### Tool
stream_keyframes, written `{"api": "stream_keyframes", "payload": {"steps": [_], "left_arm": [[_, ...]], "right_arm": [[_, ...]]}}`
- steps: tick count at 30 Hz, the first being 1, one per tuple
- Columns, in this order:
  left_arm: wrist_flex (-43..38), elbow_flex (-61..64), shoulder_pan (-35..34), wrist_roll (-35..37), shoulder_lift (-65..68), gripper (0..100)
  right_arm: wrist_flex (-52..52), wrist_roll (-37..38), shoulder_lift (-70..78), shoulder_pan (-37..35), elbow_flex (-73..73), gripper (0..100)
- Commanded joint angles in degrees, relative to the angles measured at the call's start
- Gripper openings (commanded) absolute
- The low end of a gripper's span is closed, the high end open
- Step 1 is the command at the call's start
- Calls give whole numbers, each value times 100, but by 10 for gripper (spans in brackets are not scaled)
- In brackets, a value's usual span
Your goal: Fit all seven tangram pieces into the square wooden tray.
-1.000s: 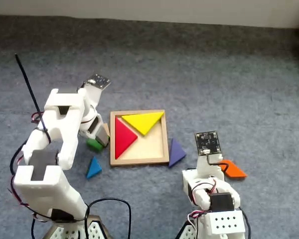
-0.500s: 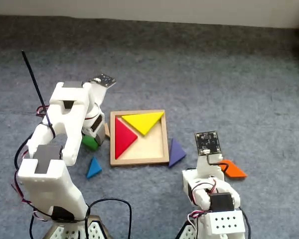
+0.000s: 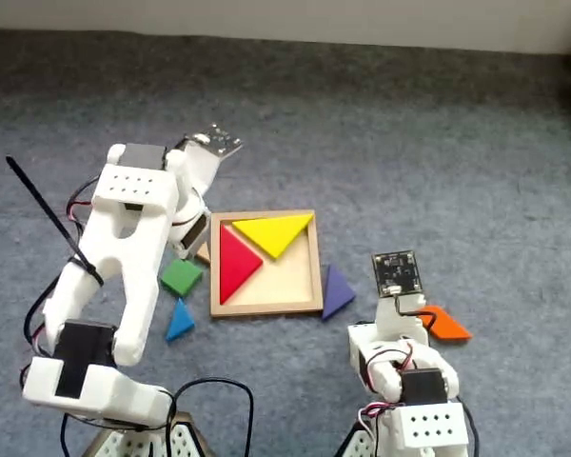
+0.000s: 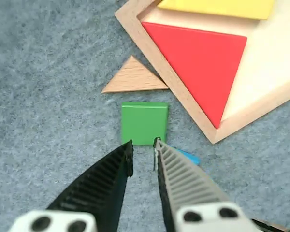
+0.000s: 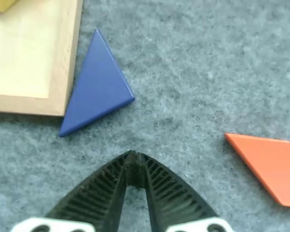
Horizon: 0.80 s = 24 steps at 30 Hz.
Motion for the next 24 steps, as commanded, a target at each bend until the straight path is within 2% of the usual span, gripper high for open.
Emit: {"api": "stream_keyframes", "payload": {"steps": [1,5,17,24], "left_arm": [[62,-84,-31,53,-189,162],[-255,374,-303,352,-180,238],[-1899,1552,-488,360,-119,246],[-2084,1596,-734,273,-13,242]], "right_arm": [[-84,-18,-31,215,426,6],[-84,-18,-31,224,426,6],[-84,-9,-31,224,426,6],[-84,-9,-31,224,426,6]]}}
